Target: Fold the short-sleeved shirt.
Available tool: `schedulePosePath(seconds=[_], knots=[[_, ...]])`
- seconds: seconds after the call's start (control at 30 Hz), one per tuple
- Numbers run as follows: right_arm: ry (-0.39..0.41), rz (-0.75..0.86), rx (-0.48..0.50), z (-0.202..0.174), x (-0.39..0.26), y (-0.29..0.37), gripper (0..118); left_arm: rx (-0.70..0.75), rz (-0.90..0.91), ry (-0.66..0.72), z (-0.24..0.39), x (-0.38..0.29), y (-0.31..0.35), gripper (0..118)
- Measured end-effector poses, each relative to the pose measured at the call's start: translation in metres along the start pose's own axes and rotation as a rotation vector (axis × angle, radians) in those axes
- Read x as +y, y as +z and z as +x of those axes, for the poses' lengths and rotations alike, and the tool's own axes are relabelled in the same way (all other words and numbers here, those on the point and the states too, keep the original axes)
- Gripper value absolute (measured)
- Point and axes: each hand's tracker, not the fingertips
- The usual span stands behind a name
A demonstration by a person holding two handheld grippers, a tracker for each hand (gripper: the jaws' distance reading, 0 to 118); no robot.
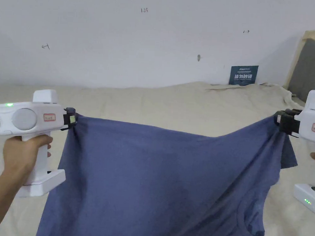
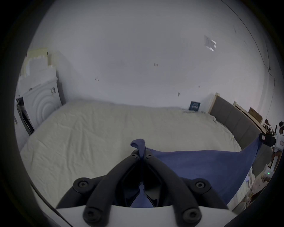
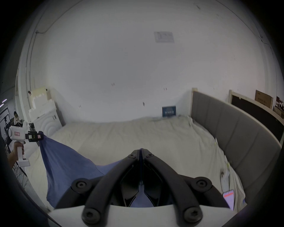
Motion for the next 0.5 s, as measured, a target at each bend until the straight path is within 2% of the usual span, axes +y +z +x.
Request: schedulePosePath(seconds=[0.1,0.27,0.5], knots=[[-0.004,0.071,0.016,-0.01,0.038,-0.003,1,0.039,0.062,-0.016,-0.009,0.037,0.016,0],[0.033,0.181,0.016,-0.021,0.1,-0.009,1,0.096,0.173,-0.032,-0.019,0.094,0.04,0],[0.03,0.333,0.015,-0.033,0.179,-0.006,1,0.092,0.301,-0.024,-0.02,0.16,0.068,0]])
